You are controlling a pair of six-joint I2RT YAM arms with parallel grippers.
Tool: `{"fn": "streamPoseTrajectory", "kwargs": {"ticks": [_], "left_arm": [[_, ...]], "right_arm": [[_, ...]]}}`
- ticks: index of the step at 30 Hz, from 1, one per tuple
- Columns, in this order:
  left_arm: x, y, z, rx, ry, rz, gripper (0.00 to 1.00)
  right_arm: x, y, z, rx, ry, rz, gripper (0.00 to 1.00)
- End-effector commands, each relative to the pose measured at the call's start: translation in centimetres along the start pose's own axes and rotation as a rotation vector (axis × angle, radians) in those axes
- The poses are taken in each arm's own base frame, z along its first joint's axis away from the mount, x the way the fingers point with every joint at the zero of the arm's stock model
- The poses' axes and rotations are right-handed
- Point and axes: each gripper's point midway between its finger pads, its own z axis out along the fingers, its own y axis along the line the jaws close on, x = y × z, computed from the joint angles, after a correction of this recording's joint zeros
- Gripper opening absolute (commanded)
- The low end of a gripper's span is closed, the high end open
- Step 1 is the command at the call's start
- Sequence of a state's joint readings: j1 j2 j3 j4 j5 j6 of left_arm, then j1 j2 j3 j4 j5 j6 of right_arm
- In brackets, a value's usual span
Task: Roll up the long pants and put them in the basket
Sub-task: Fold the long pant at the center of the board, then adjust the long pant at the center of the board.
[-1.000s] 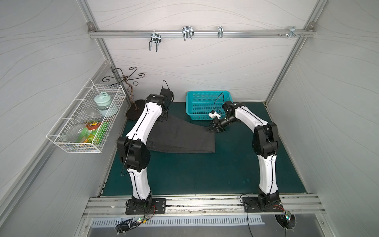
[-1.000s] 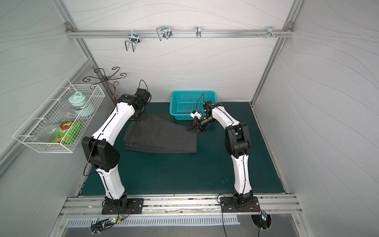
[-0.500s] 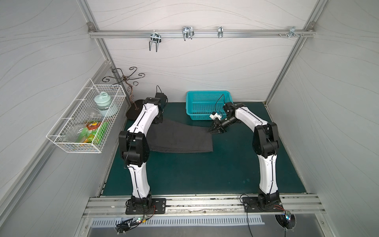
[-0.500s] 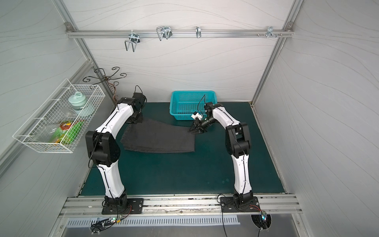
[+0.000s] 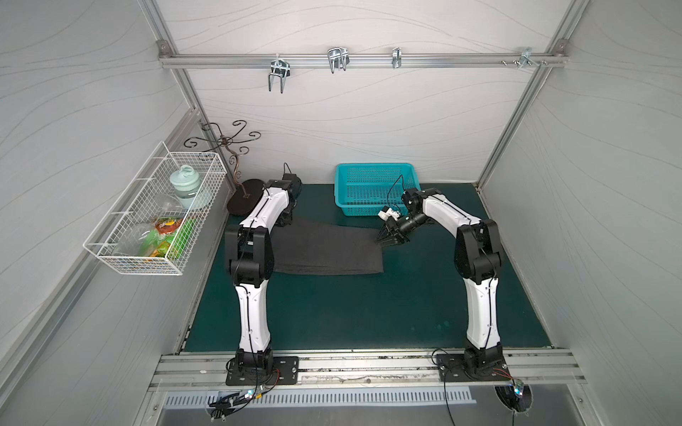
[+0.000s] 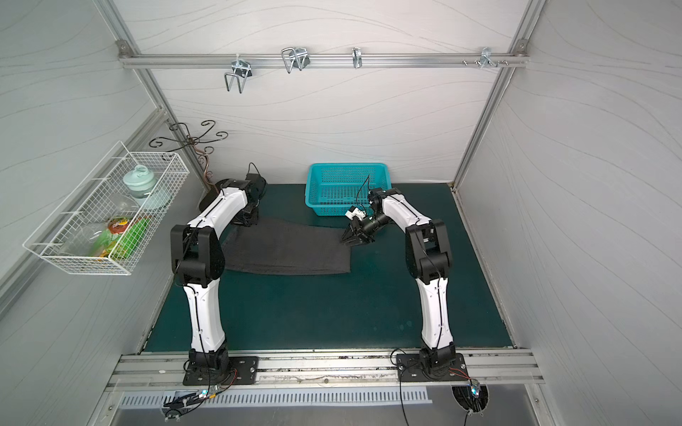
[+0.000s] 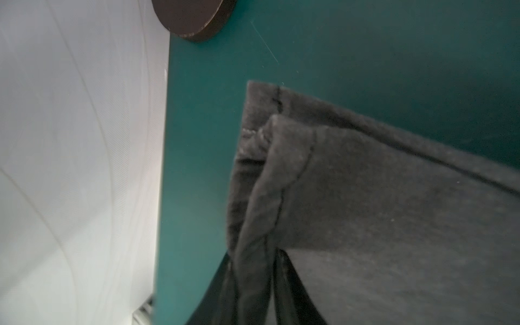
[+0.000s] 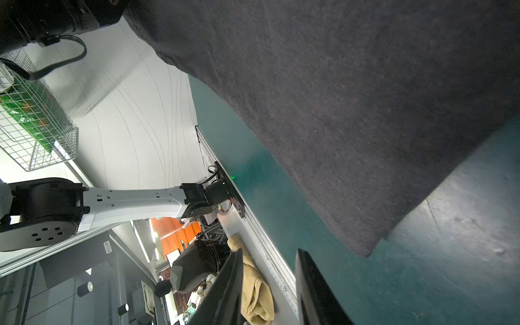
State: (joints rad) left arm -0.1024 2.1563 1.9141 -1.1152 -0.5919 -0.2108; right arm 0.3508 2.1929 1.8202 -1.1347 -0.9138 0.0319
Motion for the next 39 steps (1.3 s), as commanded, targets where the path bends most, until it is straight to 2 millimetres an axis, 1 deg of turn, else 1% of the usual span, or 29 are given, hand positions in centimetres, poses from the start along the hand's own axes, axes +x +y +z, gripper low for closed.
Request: {"fn": "streamPoseTrajectory", "kwargs": {"ticks": [1,3,6,8,9,10,11,12,13,14,15,16,18,20,23,28,31,34,36,39], "left_arm": [[-1.5,3.2,-1.6,-0.128,-0.049,-0.037,0.49],[-2.1,5.6,-3.0,-0.277,-0.09,-0.023,0.57],[-2.5,9.0,-5.5,-0.49,-0.137,-0.005,0.66],[-2.2,10.1,-6.6,-0.539,-0.142,-0.021,0.68],[-1.9,10.4,-6.9,-0.533,-0.14,-0.041,0.68],[-1.6,10.2,-7.1,-0.498,-0.133,-0.061,0.66],[-1.1,9.2,-6.8,-0.409,-0.114,-0.088,0.55],[-0.6,7.5,-6.5,-0.287,-0.097,-0.107,0.37],[-0.4,5.9,-6.4,-0.178,-0.096,-0.129,0.24],[-0.1,3.9,-6.4,-0.066,-0.098,-0.15,0.13],[0.2,1.9,-6.5,0.047,-0.093,-0.173,0.02],[0.5,0.3,-6.4,0.129,-0.081,-0.19,0.0],[1.0,-2.5,-6.2,0.234,-0.041,-0.222,0.0],[1.4,-4.3,-5.6,0.274,0.004,-0.223,0.0],[1.8,-5.8,-4.6,0.263,0.052,-0.215,0.0],[1.6,-6.5,-3.1,0.236,0.097,-0.243,0.0],[2.1,-6.5,-2.0,0.208,0.138,-0.256,0.0],[3.0,-6.2,-0.4,0.167,0.189,-0.277,0.0],[3.8,-5.9,0.6,0.141,0.229,-0.288,0.0],[4.7,-6.1,2.1,0.125,0.274,-0.306,0.0]], "right_arm": [[0.3,0.5,-0.7,0.006,-0.011,-0.027,0.35],[0.2,0.6,-0.8,0.007,-0.017,-0.039,0.35],[0.1,0.9,-1.0,0.005,-0.028,-0.055,0.35],[-0.1,1.3,-1.2,0.008,-0.042,-0.075,0.35],[-0.3,1.4,-1.4,0.015,-0.051,-0.087,0.35],[-0.6,1.3,-1.5,0.03,-0.059,-0.093,0.32],[-1.0,1.2,-1.7,0.048,-0.071,-0.103,0.23],[-1.4,1.2,-1.7,0.059,-0.081,-0.113,0.11],[-1.8,1.2,-1.7,0.063,-0.086,-0.115,0.03],[-2.4,1.3,-1.6,0.066,-0.091,-0.119,0.0],[-2.8,1.3,-1.5,0.076,-0.091,-0.124,0.0],[-3.2,1.1,-1.4,0.091,-0.091,-0.128,0.0],[-4.2,0.8,-1.1,0.122,-0.101,-0.136,0.0],[-4.8,0.9,-0.7,0.123,-0.103,-0.142,0.0],[-5.3,0.4,0.5,0.134,-0.088,-0.134,0.0],[-5.3,-1.5,3.2,0.183,-0.039,-0.115,0.0],[-5.3,-3.0,5.0,0.212,-0.013,-0.101,0.0],[-6.1,-5.2,6.3,0.246,-0.019,-0.054,0.0],[-6.4,-7.0,6.8,0.286,-0.022,-0.018,0.0],[-6.0,-9.2,7.2,0.351,-0.02,0.018,0.0]]}}
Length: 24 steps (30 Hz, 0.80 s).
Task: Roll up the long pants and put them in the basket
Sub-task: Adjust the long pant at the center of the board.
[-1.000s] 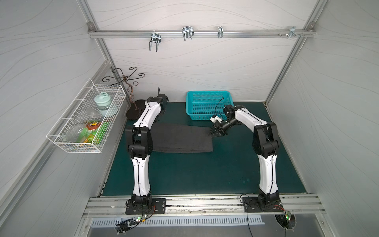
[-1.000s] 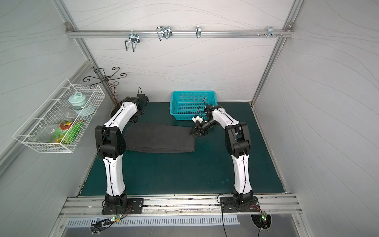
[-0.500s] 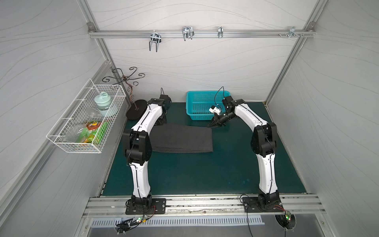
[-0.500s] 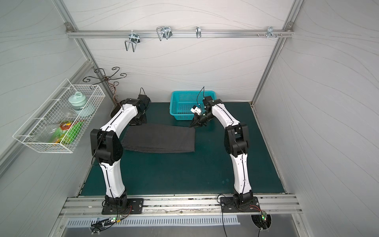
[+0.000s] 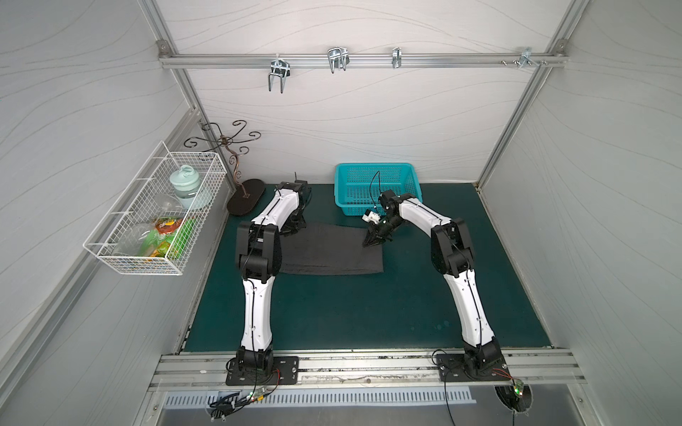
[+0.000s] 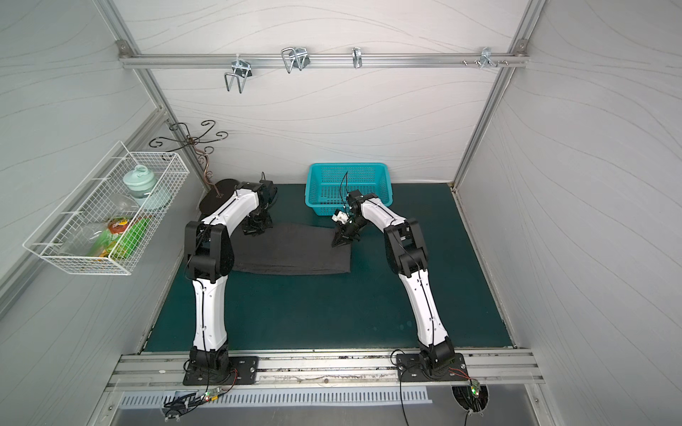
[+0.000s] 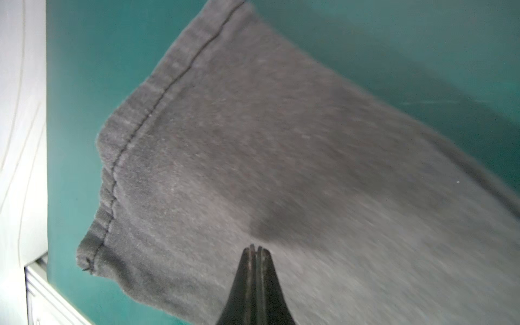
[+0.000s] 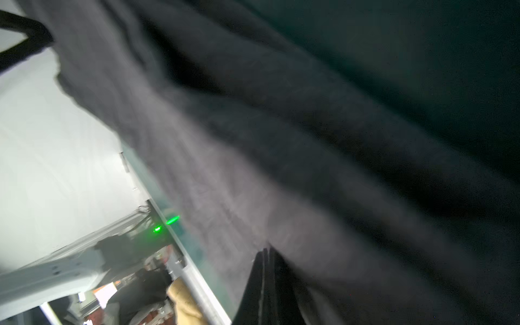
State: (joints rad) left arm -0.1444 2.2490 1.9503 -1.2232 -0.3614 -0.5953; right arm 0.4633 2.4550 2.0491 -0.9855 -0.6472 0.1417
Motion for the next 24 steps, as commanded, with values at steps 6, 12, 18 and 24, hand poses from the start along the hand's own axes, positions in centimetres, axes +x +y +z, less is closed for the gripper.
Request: {"fn": "streamPoseTrajectory", "kwargs": {"ticks": [6,12,18,24], "left_arm": [[1.1,-0.7,4.0,-0.019,0.115,-0.075,0.0],[0.9,-2.8,5.1,0.035,0.143,-0.098,0.0],[-0.9,-4.9,5.0,0.106,0.116,-0.096,0.0],[-3.0,-8.8,4.2,0.237,0.069,-0.066,0.0]], "right_arm": [[2.6,-5.4,2.0,0.195,0.034,0.071,0.0],[6.3,-5.3,2.7,0.24,0.094,0.08,0.0],[12.7,-2.3,4.3,0.256,0.217,0.034,0.0],[19.8,3.7,7.3,0.187,0.398,-0.085,0.0]]}}
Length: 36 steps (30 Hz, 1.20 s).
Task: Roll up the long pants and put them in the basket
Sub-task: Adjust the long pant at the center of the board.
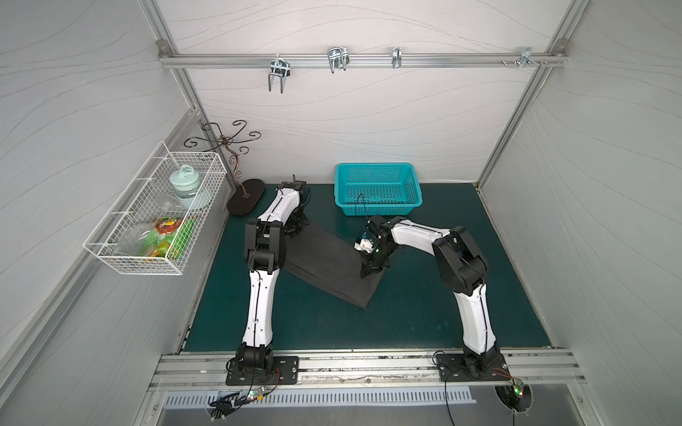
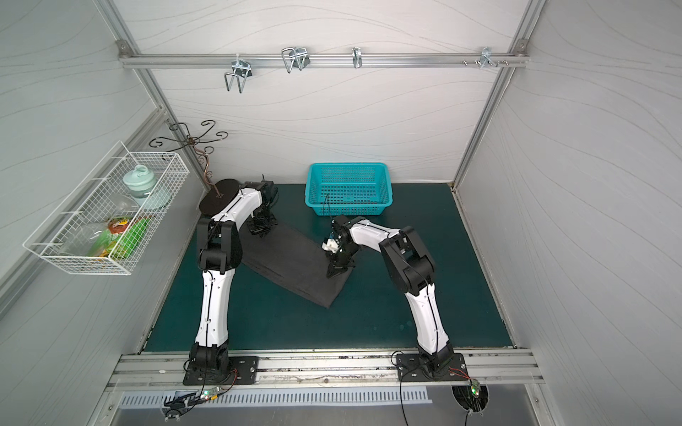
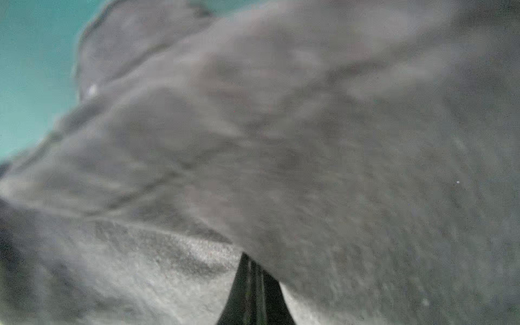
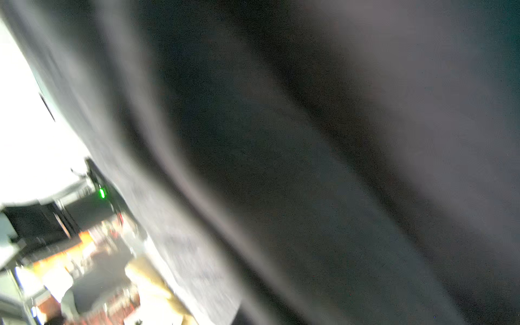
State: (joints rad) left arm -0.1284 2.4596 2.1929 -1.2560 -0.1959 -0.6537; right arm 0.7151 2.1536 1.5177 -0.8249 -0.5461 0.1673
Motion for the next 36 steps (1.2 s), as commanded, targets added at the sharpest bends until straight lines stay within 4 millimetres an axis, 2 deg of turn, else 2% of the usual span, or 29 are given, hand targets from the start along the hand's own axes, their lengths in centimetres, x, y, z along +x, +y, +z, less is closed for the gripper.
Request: {"fn": "streamPoseTrajectory", "kwargs": {"ticks": [1,4,7,10,13,16,18,22,23,24,26,27,29,33,36], "left_arm": [[-1.7,-4.2,1.6,0.117,-0.038,0.024,0.0],[-1.8,-5.4,1.8,0.149,-0.034,0.049,0.0],[-1.6,-6.4,1.7,0.195,-0.025,0.068,0.0],[-1.4,-7.4,0.6,0.264,-0.022,0.079,0.0],[-1.1,-8.4,-1.2,0.354,-0.019,0.083,0.0],[-0.9,-8.8,-4.2,0.428,-0.04,0.092,0.0],[-1.1,-9.1,-7.4,0.511,-0.076,0.097,0.01],[-1.7,-9.6,-13.8,0.675,-0.157,0.063,0.39],[-1.9,-10.4,-15.1,0.753,-0.17,0.047,0.47],[-2.2,-11.0,-16.1,0.822,-0.179,0.018,0.49],[-3.2,-12.3,-16.4,0.908,-0.196,-0.046,0.49],[-3.7,-12.8,-15.8,0.917,-0.196,-0.081,0.47],[-5.2,-13.9,-14.4,0.94,-0.196,-0.184,0.28],[-7.5,-17.9,-11.2,1.059,-0.151,-0.386,0.01],[-8.5,-21.4,-10.1,1.121,-0.168,-0.461,0.0]], "right_arm": [[6.7,1.5,3.3,0.045,0.237,0.004,0.0],[8.5,4.4,4.5,0.017,0.308,-0.066,0.0],[9.0,7.5,4.9,-0.074,0.331,-0.119,0.0],[8.3,9.2,4.4,-0.104,0.313,-0.189,0.0],[6.5,9.8,2.5,-0.078,0.246,-0.266,0.0],[3.7,10.1,-1.0,-0.088,0.115,-0.287,0.0],[1.6,9.8,-4.1,-0.097,0.008,-0.275,0.0],[-1.1,7.8,-10.1,-0.074,-0.164,-0.226,0.0],[-1.5,7.1,-11.7,-0.066,-0.204,-0.21,0.0],[-1.9,6.4,-13.0,-0.068,-0.238,-0.193,0.0],[-2.1,5.1,-15.3,-0.069,-0.288,-0.163,0.0],[-2.2,4.6,-16.0,-0.069,-0.303,-0.154,0.0],[-2.1,3.3,-17.4,-0.066,-0.33,-0.126,0.0],[-1.8,2.3,-18.4,-0.095,-0.362,-0.087,0.0],[-1.2,2.0,-18.1,-0.088,-0.349,-0.086,0.0]]}}
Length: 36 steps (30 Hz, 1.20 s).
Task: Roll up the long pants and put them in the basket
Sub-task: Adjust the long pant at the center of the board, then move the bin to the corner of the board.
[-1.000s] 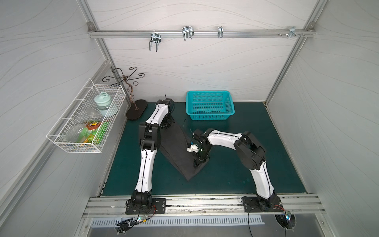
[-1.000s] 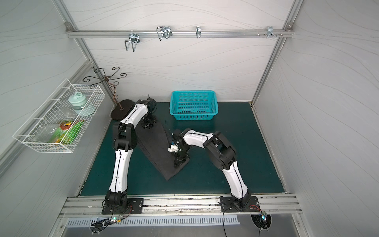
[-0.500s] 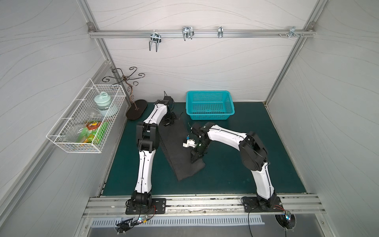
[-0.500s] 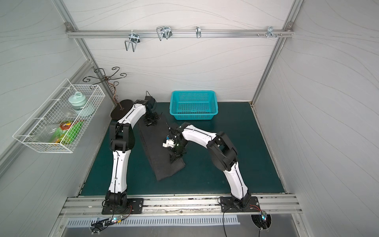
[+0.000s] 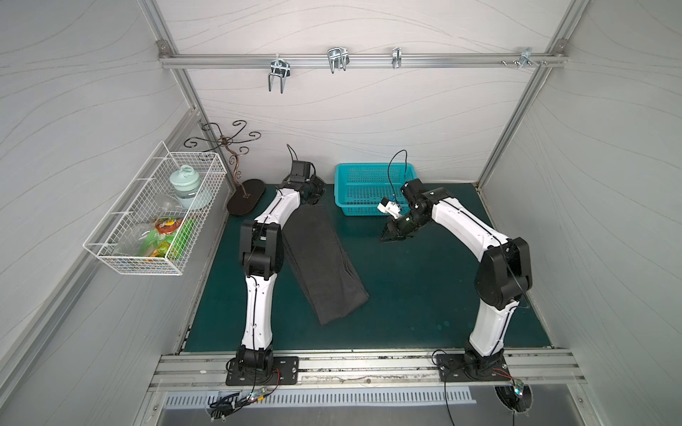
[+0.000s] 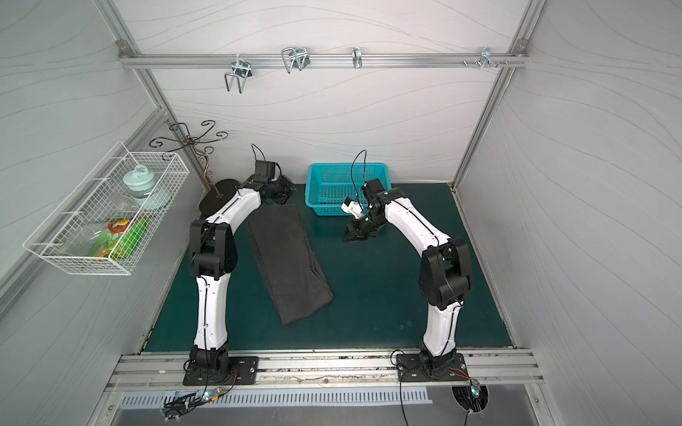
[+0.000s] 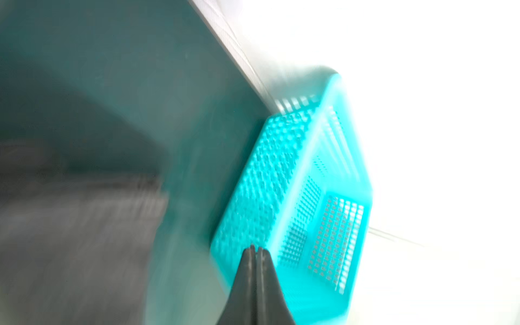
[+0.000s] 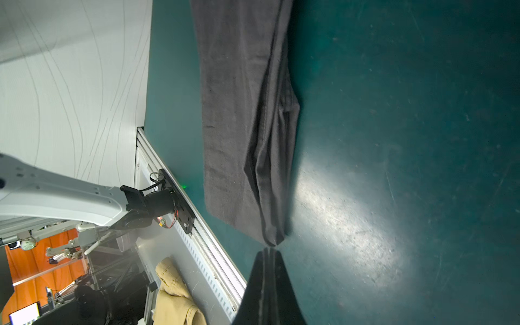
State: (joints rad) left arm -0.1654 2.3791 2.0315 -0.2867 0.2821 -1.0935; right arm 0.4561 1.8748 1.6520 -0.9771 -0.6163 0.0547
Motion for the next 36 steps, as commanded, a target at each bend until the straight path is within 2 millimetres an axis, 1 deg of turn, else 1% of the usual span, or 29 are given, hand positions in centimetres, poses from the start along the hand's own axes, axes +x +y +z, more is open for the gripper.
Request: {"fn": "streamPoseTrajectory", "kwargs": {"ticks": [1,2,3,6,8,9,12,14,17,22,26,30,32,34,36], "left_arm": [[0.5,-2.4,4.8,0.134,-0.052,-0.134,0.0],[0.7,-3.0,5.7,0.154,-0.058,-0.136,0.0],[0.7,-3.8,6.2,0.176,-0.065,-0.138,0.0],[1.0,-5.0,8.3,0.223,-0.062,-0.156,0.0],[1.7,-5.7,9.6,0.273,-0.035,-0.176,0.0],[2.1,-6.1,9.9,0.294,-0.025,-0.176,0.0],[4.0,-6.6,11.1,0.343,0.022,-0.182,0.0],[5.7,-7.0,11.6,0.381,0.066,-0.187,0.0],[9.0,-8.0,12.3,0.458,0.158,-0.194,0.0],[14.2,-9.6,12.4,0.559,0.311,-0.17,0.0],[16.9,-9.8,12.3,0.579,0.403,-0.155,0.0],[19.0,-10.0,12.0,0.59,0.469,-0.131,0.0],[19.8,-10.6,11.4,0.602,0.497,-0.109,0.0],[20.0,-11.2,10.6,0.611,0.507,-0.083,0.0],[19.6,-11.8,9.5,0.609,0.5,-0.046,0.0]], "right_arm": [[1.0,0.9,-0.5,-0.02,0.012,-0.012,0.0],[1.1,0.8,-0.4,-0.02,0.015,-0.009,0.0],[1.2,0.7,-0.4,-0.017,0.016,-0.008,0.0],[1.2,0.3,-0.5,-0.027,0.016,0.004,0.0],[1.1,-0.3,-0.6,-0.025,0.014,0.019,0.0],[1.0,-0.6,-0.6,-0.031,0.015,0.03,0.0],[1.0,-1.4,-0.6,-0.041,0.012,0.058,0.0],[0.9,-1.7,-0.7,-0.041,0.008,0.068,0.0],[0.8,-2.0,-0.7,-0.043,0.006,0.075,0.0],[0.9,-1.8,-0.9,-0.049,0.002,0.071,0.0],[1.0,-1.4,-1.3,-0.052,-0.008,0.062,0.0],[1.4,-0.8,-1.5,-0.068,-0.012,0.06,0.0],[1.7,-0.5,-1.5,-0.082,-0.012,0.058,0.0],[2.0,0.0,-1.5,-0.095,-0.012,0.05,0.0],[2.4,0.4,-1.5,-0.099,-0.012,0.036,0.0]]}}
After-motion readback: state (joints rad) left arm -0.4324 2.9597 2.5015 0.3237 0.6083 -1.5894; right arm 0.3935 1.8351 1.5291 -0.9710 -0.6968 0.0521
